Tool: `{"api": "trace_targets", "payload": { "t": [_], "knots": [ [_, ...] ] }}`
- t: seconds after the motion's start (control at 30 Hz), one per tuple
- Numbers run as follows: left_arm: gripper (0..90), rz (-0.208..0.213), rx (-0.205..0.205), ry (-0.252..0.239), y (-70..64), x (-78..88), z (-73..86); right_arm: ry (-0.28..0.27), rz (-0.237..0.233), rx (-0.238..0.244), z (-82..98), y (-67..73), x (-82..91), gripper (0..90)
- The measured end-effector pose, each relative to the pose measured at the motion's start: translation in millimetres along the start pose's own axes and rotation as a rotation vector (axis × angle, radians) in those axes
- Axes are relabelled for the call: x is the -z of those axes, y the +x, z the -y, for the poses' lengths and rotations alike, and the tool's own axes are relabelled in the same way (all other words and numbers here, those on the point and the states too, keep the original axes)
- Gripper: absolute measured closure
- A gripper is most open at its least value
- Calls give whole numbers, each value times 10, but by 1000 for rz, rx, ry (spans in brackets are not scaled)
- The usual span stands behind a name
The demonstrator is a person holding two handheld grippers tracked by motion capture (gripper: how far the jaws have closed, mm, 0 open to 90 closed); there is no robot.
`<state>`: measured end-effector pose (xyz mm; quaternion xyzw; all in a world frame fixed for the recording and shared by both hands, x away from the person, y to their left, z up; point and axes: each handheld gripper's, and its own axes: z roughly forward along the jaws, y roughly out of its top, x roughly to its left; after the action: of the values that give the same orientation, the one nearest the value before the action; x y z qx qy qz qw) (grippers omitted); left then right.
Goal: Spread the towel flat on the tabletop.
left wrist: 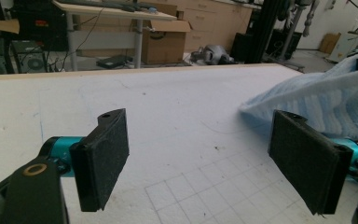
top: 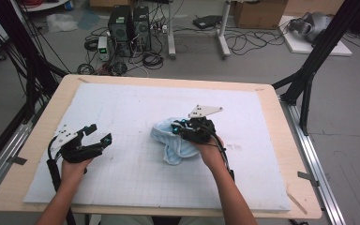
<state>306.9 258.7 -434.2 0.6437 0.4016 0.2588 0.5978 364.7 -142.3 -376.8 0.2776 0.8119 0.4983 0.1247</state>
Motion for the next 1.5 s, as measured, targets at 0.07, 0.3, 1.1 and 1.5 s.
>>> {"api": "trace_targets", "payload": {
  "t": [0.07, 0.3, 1.1, 1.5],
  "knots": [
    [206, 2, -4, 3, -5, -4, -1, 28, 48, 6, 63, -85, 77, 739],
    [206, 7, -10, 8, -18, -15, 1, 111, 325, -43, 266, -340, 375, 634],
    [210, 12, -14, 25, -41, -27, 32, 62, 399, 47, 144, -347, 652, 859],
    [213, 31, -17, 29, -83, -74, 32, 176, 780, -169, 306, -1076, 1145, 850]
  ]
}}
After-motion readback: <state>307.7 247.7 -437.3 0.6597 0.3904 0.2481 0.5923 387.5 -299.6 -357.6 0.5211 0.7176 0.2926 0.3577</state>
